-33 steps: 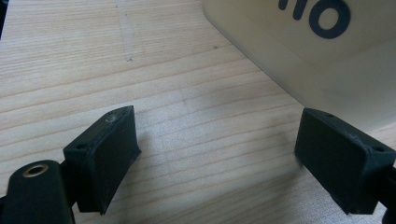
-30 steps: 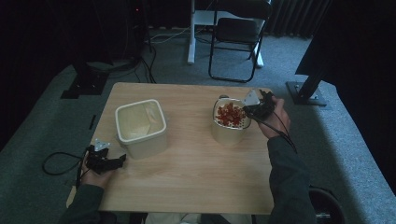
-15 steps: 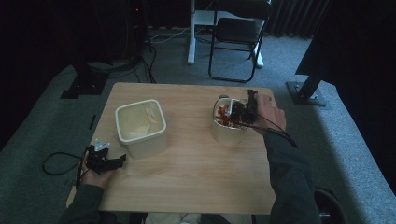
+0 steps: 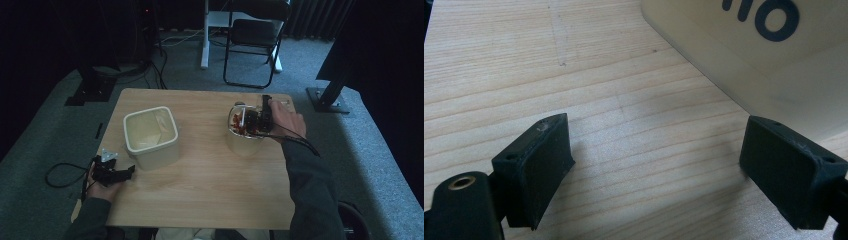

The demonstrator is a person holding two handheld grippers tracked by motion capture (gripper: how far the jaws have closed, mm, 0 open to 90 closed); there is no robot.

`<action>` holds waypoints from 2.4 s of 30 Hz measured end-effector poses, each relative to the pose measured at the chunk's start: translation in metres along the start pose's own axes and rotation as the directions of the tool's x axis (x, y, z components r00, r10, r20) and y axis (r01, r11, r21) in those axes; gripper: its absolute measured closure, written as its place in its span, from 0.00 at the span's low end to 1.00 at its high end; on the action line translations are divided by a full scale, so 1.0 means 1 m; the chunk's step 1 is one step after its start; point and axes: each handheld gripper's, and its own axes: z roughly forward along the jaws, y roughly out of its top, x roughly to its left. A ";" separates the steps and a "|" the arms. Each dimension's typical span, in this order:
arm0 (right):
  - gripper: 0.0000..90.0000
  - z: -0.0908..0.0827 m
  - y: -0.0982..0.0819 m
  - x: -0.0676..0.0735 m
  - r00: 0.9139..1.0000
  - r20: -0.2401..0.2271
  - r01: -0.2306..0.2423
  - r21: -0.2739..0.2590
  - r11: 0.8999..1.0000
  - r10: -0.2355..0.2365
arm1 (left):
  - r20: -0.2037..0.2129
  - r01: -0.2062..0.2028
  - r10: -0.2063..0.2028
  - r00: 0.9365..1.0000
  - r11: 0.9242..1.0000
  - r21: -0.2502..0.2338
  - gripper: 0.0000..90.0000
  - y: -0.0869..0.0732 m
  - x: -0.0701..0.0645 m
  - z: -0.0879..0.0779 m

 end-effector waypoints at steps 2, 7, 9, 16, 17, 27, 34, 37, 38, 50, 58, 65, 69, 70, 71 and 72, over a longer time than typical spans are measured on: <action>0.40 -0.001 0.000 0.000 1.000 0.003 0.027 0.004 1.000 -0.027 | 0.000 0.000 0.000 1.000 1.000 0.000 0.15 0.000 0.000 0.000; 0.40 -0.001 0.002 -0.003 0.998 -0.001 0.066 0.011 0.998 -0.066 | 0.000 0.001 -0.001 1.000 1.000 -0.001 0.15 0.000 0.000 0.000; 0.40 -0.001 0.002 -0.003 0.997 -0.013 0.082 0.005 0.997 -0.082 | 0.000 0.000 0.000 1.000 1.000 0.000 0.15 0.000 0.000 0.000; 0.41 0.002 0.004 0.003 0.989 -0.038 0.145 0.026 0.989 -0.144 | 0.000 0.000 0.000 1.000 1.000 0.000 0.15 0.000 0.000 0.000; 0.41 0.002 0.004 0.004 0.987 -0.038 0.155 0.029 0.987 -0.154 | 0.000 0.000 0.000 1.000 1.000 0.000 0.15 0.000 0.000 0.000; 0.41 0.002 0.007 0.003 0.973 -0.025 0.230 0.054 0.972 -0.229 | 0.000 0.000 0.000 1.000 1.000 0.000 0.15 0.000 0.000 0.000; 0.41 0.003 0.007 0.005 0.968 -0.038 0.248 0.054 0.967 -0.247 | 0.000 0.000 0.000 1.000 1.000 0.000 0.15 0.000 0.000 0.000; 0.41 0.003 0.006 0.004 0.972 -0.034 0.234 0.052 0.971 -0.232 | 0.000 0.001 -0.001 1.000 1.000 -0.001 0.15 0.000 0.000 0.000; 0.41 0.003 0.006 0.004 0.971 -0.034 0.237 0.051 0.970 -0.235 | 0.000 0.000 0.000 1.000 1.000 0.000 0.15 0.000 0.000 0.000; 0.41 0.002 0.004 0.003 0.975 -0.031 0.221 0.048 0.974 -0.220 | 0.000 0.000 0.000 1.000 1.000 0.000 0.15 0.000 0.000 0.000; 0.42 0.001 0.003 -0.004 0.987 -0.048 0.155 0.038 0.987 -0.153 | 0.000 0.000 0.000 1.000 1.000 0.000 0.15 0.000 0.000 0.000; 0.42 -0.001 0.006 -0.002 0.987 -0.032 0.161 0.033 0.986 -0.160 | 0.000 0.000 0.000 1.000 1.000 0.000 0.15 0.000 0.000 0.000; 0.42 -0.002 0.009 0.001 0.982 -0.032 0.189 0.028 0.982 -0.188 | 0.000 0.000 0.000 1.000 1.000 0.000 0.15 0.000 0.000 0.000; 0.42 -0.002 0.010 -0.002 0.987 -0.041 0.154 0.006 0.988 -0.153 | 0.000 0.000 0.000 1.000 1.000 0.000 0.15 0.000 0.000 0.000; 0.42 -0.003 0.011 -0.001 0.985 -0.052 0.163 -0.002 0.987 -0.163 | 0.000 0.001 -0.001 1.000 1.000 -0.001 0.15 0.000 0.000 0.000; 0.42 -0.003 0.011 0.001 0.980 -0.047 0.193 0.013 0.981 -0.192 | 0.000 0.000 0.000 1.000 1.000 0.000 0.15 0.000 0.000 0.000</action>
